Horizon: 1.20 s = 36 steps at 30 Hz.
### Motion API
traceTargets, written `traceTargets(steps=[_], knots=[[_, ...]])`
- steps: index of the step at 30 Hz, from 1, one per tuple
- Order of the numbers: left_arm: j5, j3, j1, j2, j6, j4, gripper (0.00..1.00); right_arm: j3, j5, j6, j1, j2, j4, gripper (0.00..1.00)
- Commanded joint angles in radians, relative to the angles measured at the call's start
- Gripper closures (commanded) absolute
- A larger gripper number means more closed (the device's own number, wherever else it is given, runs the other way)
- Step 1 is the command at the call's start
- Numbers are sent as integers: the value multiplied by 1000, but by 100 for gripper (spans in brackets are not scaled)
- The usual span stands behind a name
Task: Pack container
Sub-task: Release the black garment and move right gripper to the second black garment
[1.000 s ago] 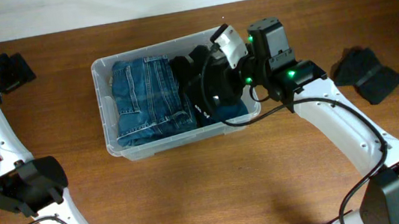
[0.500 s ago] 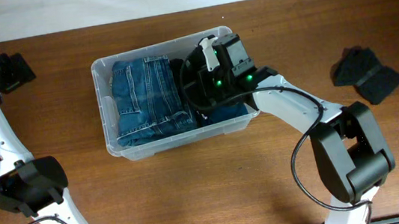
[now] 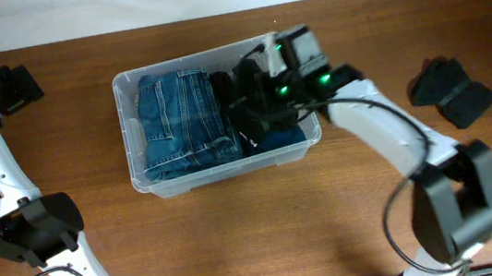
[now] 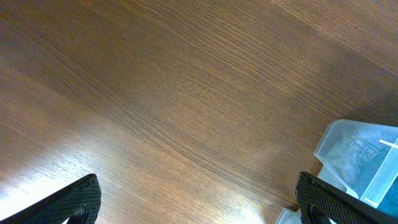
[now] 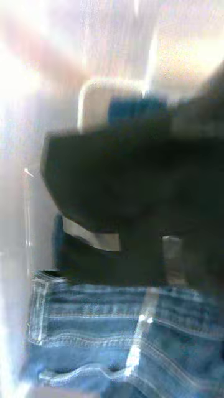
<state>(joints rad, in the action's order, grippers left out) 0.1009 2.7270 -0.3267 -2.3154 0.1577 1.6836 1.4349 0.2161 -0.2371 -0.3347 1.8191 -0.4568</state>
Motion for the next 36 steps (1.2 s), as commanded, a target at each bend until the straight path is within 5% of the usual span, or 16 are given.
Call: traceTargets(steps=[1,10,15,29,36], knots=[[-3,15,-2,4,6,1,1,89,-18,-5,103,-133,-72,2],[-3,15,-2,4,6,1,1,81,-19,-138,568,-204,-362,1],[-3,15,-2,4,6,1,1,-1,-19,-221,801,-183,-344,1],[-3,15,-2,4,6,1,1,-76,-29,-77,979,53,-147,2],[-3,15,-2,4,6,1,1,-76,-43,-29,984,166,-92,19]])
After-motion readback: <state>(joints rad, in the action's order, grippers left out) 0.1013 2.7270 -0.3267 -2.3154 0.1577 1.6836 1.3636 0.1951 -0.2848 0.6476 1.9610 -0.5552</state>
